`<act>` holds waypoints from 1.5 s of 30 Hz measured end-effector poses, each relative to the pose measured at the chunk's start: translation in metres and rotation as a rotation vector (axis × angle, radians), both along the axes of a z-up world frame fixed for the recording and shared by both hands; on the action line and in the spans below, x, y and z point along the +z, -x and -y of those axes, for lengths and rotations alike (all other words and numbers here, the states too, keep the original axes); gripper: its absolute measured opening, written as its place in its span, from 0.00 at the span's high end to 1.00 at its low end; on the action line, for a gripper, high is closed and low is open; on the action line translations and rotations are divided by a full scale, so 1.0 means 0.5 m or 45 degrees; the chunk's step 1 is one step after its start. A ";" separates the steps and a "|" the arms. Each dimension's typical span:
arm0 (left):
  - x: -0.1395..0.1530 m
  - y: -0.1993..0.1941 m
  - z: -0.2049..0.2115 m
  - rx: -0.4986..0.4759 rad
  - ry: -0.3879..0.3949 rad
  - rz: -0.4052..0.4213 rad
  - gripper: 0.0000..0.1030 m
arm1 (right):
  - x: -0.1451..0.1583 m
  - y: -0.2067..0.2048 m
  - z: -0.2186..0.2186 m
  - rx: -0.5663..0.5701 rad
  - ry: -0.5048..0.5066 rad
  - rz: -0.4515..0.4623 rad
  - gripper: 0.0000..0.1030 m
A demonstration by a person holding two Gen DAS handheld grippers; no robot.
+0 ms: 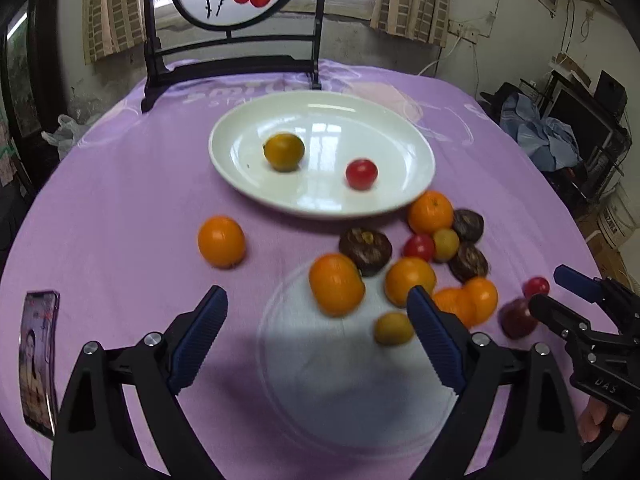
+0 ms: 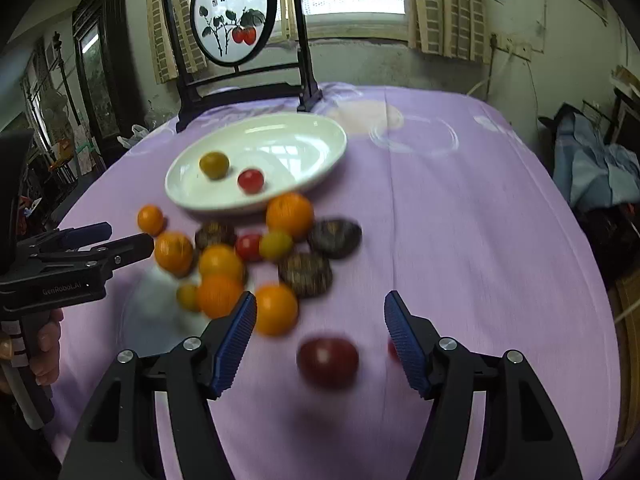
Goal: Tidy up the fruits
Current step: 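Grasp the dark red tomato with the right gripper while the left gripper grasps an orange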
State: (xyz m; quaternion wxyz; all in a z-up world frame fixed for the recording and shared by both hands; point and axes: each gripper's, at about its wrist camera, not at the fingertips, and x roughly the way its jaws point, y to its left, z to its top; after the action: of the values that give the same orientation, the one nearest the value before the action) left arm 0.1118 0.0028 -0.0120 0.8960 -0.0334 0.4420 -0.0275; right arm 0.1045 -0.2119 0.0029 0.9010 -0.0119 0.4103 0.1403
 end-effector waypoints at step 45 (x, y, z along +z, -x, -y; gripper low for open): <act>-0.076 -0.014 -0.019 0.019 0.100 -0.158 0.22 | -0.071 0.076 0.001 0.001 -0.047 -0.145 0.63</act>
State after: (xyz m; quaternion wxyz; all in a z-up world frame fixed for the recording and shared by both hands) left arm 0.1187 0.0123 -0.0501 0.8650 -0.0736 0.4951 -0.0361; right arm 0.0664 -0.2123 -0.0327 0.8763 0.0127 0.4581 0.1486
